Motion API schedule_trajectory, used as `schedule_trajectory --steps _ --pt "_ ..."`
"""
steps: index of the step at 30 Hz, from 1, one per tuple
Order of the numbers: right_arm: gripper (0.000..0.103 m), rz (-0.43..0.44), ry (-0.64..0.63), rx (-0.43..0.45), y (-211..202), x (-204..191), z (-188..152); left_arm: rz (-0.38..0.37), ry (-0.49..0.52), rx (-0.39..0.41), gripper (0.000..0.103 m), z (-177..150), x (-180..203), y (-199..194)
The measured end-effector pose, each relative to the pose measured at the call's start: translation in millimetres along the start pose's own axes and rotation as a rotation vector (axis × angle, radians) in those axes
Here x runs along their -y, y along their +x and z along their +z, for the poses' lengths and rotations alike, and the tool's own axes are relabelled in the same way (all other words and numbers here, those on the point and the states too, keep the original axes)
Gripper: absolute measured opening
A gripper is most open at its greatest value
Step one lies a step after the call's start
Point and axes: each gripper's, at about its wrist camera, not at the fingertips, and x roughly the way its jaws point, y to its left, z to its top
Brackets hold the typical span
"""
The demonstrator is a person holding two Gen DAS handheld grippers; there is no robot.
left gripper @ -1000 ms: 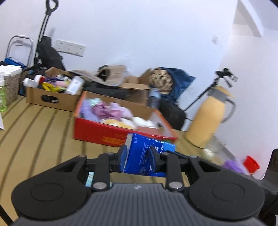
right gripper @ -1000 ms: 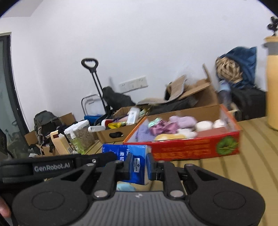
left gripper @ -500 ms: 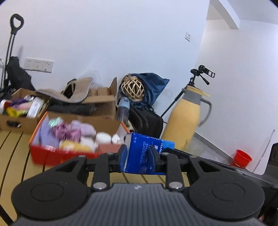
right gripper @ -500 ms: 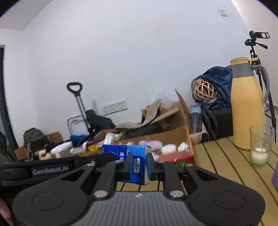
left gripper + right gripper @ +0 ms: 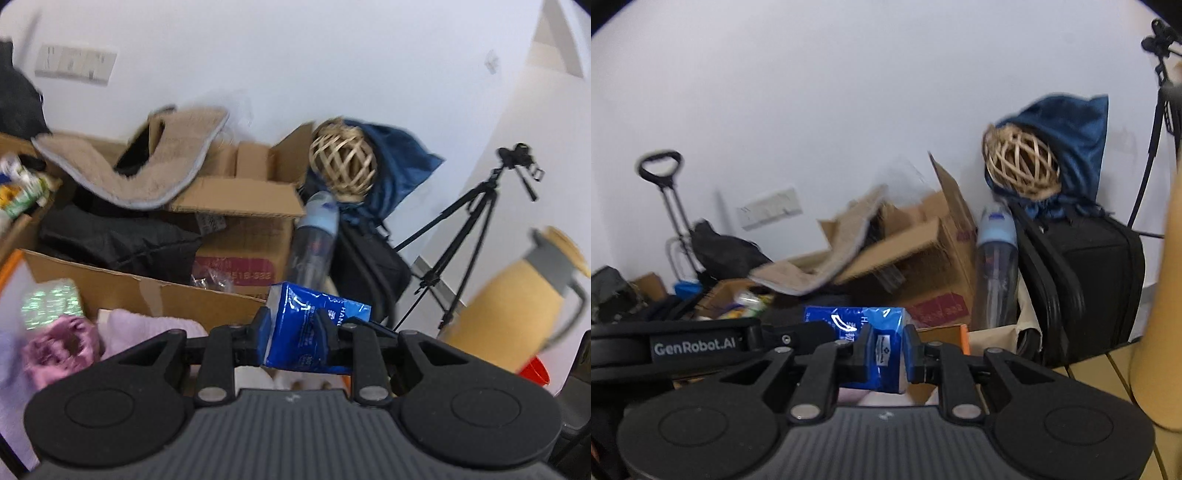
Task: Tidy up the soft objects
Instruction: 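Carry the blue box into the cardboard box and release it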
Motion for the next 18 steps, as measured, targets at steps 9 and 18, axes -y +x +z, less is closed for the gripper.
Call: schedule_trajectory --steps 9,18 --pt "0.011 -0.092 -0.048 -0.161 92.6 22.1 -0.3 0.111 0.085 -0.117 0.023 -4.3 -12.4 69.6" --pt "0.015 -0.081 -0.123 -0.235 69.1 6.7 7.0 0.14 0.192 -0.119 0.025 1.9 -11.2 9.7"
